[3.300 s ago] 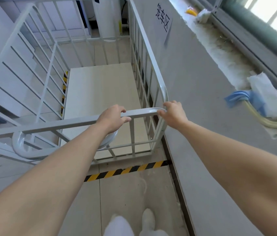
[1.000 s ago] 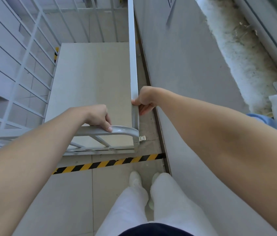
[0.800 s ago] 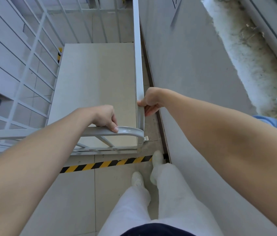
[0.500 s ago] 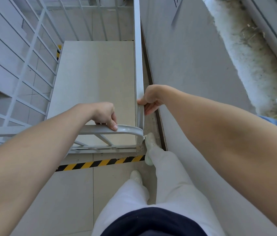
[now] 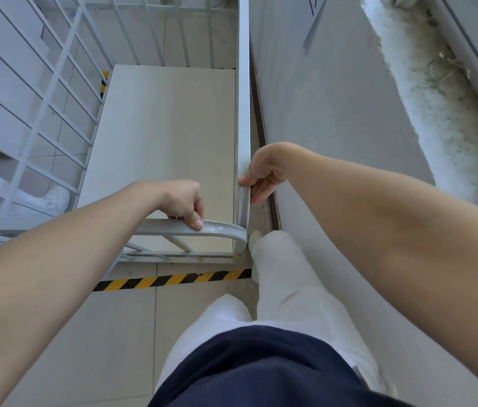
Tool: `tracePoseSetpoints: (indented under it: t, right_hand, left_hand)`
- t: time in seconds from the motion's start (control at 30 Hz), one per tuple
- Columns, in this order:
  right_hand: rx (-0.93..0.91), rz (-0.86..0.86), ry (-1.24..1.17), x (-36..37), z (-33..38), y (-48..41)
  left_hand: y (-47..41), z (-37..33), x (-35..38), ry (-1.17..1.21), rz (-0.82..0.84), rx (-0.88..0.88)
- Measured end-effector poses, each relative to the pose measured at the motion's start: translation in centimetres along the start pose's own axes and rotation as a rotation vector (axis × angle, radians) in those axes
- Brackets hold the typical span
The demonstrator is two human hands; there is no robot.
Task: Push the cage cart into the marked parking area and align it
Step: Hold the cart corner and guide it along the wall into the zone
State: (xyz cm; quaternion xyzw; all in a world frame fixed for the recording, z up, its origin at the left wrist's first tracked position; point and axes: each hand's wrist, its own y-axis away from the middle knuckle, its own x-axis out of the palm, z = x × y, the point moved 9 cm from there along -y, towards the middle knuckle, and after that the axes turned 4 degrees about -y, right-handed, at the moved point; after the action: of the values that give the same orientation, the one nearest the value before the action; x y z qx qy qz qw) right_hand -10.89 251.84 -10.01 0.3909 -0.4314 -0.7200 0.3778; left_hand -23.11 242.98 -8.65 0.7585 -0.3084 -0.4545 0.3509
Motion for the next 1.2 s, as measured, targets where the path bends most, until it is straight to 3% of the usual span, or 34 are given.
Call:
tracePoseSetpoints:
  t: [0.57, 1.2]
  right_hand:
    - [0.057, 0.015, -0.009, 0.1, -0.1, 0.2]
    - [0.049, 0.004, -0.074, 0.1, -0.3, 0.8]
  left_hand:
    - [0.9, -0.4, -0.3, -0.037, -0.129, 0.075]
    - [1.0, -0.6, -0.3, -0.021, -0.110, 0.134]
